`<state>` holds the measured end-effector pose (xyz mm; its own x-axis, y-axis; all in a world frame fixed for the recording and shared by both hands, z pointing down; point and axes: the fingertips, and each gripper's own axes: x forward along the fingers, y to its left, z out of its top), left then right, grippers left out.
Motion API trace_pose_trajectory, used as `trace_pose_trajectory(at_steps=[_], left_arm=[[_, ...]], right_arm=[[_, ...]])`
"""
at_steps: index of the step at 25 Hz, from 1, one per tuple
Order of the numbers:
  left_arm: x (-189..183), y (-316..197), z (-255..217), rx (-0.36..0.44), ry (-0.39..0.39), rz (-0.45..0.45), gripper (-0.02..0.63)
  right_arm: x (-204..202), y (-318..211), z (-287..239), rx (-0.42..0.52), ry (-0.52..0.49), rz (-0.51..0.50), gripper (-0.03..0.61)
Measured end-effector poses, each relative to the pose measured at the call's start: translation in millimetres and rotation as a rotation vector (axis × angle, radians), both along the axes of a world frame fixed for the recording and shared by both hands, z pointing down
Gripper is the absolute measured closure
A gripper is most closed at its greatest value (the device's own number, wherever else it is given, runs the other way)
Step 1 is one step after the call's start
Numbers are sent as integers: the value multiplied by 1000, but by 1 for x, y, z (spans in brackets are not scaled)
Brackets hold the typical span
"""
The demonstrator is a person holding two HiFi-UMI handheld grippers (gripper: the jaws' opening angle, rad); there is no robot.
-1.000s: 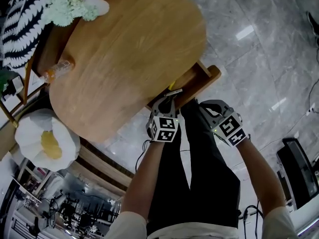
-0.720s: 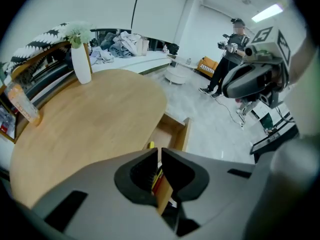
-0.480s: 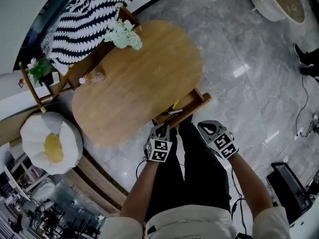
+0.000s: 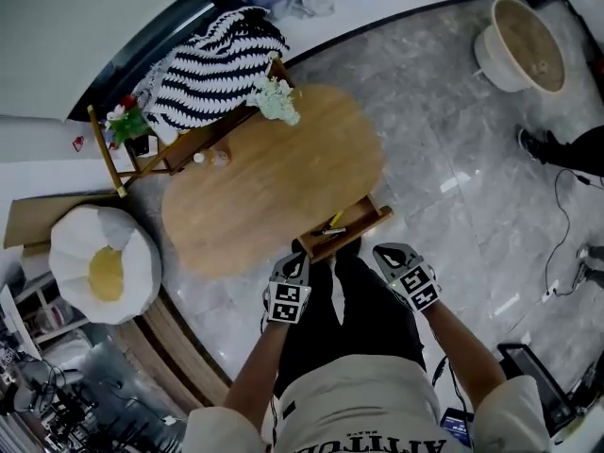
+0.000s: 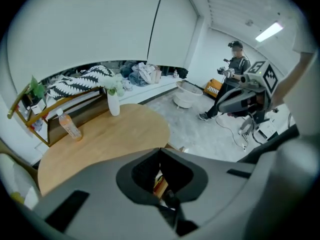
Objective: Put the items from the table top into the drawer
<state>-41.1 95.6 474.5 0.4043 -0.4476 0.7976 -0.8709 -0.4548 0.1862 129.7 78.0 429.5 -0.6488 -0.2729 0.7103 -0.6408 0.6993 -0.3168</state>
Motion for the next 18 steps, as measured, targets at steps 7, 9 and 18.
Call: trace_pose_trajectory(at_steps=[7,9,18], left_arm=[[-22,10,-74,82,72,-132,593],[-32,19,-89,99,86,-176,592],[-81,67,-126,154,107,-309,593]], right_arm=[[-2,-7,-50,52,7,-26,558],[-4,-7,-64,66,5,-38,558],[-28,12,-93,124,3,-95,558]])
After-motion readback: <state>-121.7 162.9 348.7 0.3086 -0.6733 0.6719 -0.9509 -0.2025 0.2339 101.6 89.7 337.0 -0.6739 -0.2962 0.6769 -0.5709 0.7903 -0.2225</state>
